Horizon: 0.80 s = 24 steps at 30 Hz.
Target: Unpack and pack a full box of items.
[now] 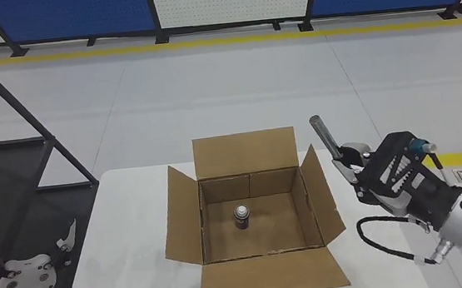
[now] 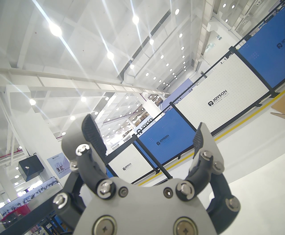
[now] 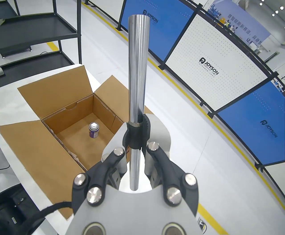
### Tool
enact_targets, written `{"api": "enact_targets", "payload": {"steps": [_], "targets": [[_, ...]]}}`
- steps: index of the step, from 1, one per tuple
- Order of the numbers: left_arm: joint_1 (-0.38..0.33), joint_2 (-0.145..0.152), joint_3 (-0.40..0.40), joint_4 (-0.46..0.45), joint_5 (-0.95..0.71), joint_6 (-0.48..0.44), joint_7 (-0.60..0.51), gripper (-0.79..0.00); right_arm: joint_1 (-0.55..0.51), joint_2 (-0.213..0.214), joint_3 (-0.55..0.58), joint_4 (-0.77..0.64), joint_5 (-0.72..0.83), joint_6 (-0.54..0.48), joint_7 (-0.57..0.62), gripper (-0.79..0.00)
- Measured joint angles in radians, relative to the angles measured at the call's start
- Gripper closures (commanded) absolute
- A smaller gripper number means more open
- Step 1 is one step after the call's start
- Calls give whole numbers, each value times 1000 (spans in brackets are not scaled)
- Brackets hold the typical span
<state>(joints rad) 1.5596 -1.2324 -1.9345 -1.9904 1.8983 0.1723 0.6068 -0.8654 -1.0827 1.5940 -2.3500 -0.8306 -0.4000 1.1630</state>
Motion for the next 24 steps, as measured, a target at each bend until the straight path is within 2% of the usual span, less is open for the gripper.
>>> {"api": "enact_targets", "payload": {"steps": [10,14,19,24], "targets": [[0,0,0,0,0,0,0,-785,-6,0,0,0,-1,-4,-7,0],[0,0,0,0,0,0,0,-785,7,7,-45,0,-63,-78,-38,0],[0,0,0,0,0,0,0,-785,160,15,-172,0,-79,-204,10,0],[0,0,0,0,0,0,0,-785,354,28,-398,69,-77,-216,42,0]]}}
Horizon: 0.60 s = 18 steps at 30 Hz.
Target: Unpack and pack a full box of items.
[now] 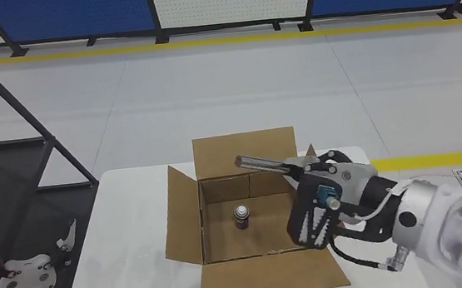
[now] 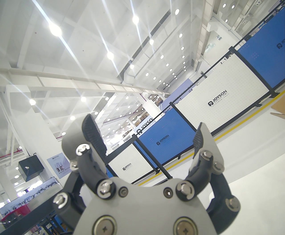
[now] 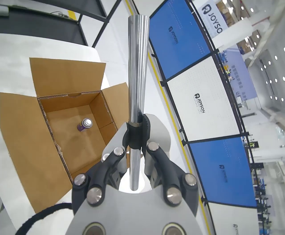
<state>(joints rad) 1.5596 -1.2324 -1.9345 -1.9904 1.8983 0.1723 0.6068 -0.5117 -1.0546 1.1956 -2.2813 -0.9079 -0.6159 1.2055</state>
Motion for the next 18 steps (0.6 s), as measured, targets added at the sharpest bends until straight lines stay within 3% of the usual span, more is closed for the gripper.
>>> {"api": "enact_targets", "payload": {"steps": [6,13,18], "targets": [[0,0,0,0,0,0,0,-785,292,-3,-339,208,62,91,90,0],[0,0,0,0,0,0,0,-785,584,-16,-711,383,316,149,148,0],[0,0,0,0,0,0,0,-785,595,-15,-723,386,327,150,149,0]]}}
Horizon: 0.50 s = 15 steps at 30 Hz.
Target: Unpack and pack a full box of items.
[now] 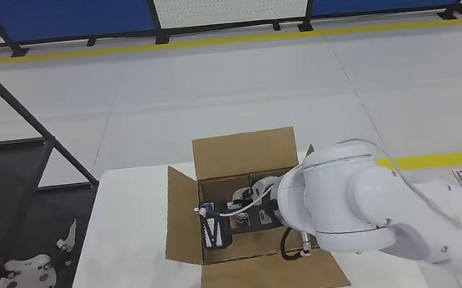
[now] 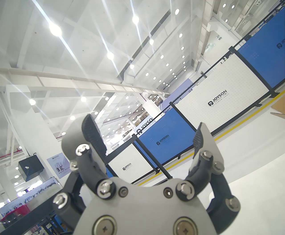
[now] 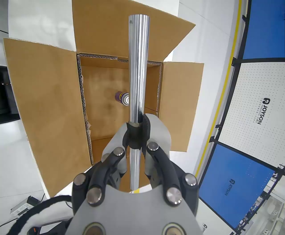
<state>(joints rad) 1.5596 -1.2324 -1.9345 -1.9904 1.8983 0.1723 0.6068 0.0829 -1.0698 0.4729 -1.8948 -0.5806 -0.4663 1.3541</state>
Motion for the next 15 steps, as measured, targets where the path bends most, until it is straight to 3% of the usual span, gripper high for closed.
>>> {"api": "enact_targets", "payload": {"steps": [8,15], "targets": [[-2,0,-1,-8,-7,-6,-9,-785,-16,-6,-24,22,-10,15,4,0],[-20,1,-31,-8,-22,3,-36,-785,30,-85,-137,168,37,-4,-7,0]]}}
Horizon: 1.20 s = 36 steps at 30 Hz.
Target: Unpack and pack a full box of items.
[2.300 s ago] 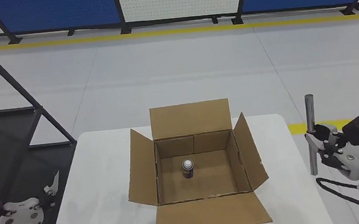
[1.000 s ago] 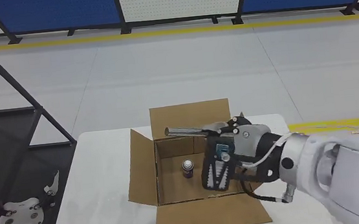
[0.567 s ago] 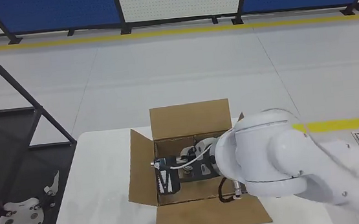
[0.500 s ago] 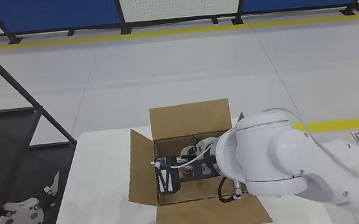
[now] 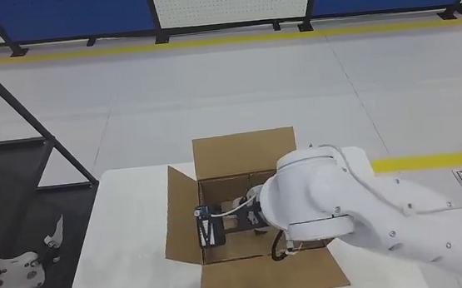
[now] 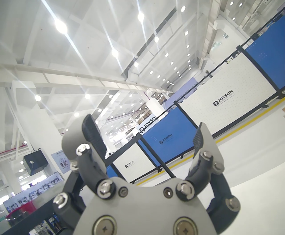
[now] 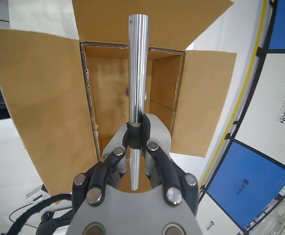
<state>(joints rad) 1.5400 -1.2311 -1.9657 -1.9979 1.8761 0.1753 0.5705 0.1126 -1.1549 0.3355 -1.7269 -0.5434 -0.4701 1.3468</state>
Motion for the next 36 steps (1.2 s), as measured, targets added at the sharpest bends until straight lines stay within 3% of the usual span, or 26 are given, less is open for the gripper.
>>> {"api": "enact_targets", "payload": {"steps": [9,26,36], "targets": [[1,0,-19,-3,-7,15,-7,-785,49,-95,-80,176,54,-9,-6,0],[5,1,-31,-12,-3,-3,-18,-785,19,-98,-99,207,48,-18,-14,0],[-8,3,-49,-16,-12,-8,-30,-785,8,-135,-166,272,60,5,8,0]]}}
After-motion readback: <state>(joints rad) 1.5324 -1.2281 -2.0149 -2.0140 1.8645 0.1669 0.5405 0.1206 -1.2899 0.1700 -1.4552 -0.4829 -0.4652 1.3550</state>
